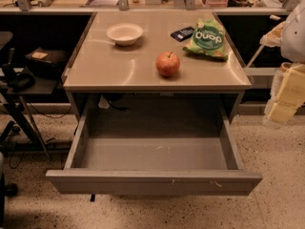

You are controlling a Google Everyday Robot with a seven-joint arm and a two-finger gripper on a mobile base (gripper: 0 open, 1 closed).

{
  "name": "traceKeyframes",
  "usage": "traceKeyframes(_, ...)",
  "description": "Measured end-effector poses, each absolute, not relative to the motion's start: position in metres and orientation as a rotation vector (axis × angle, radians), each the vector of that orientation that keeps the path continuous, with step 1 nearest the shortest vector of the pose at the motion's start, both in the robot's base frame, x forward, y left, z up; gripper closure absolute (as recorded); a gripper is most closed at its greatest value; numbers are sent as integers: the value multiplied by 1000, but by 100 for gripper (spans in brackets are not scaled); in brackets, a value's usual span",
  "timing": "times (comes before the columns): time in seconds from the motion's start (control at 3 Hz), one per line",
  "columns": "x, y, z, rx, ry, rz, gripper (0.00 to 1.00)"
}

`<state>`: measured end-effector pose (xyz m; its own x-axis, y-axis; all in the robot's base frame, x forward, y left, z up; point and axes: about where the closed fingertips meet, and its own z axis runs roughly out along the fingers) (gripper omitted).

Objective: Place apple into top drawer

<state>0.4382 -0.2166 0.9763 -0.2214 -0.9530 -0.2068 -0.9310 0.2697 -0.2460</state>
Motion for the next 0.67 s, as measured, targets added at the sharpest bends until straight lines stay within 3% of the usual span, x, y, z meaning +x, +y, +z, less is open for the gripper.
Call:
traceKeyframes(0.33, 438, -217, 976, -1724, 2231, -99, 0)
traceKeyframes(0.67, 457, -214, 975, -1720, 2173, 17, 0)
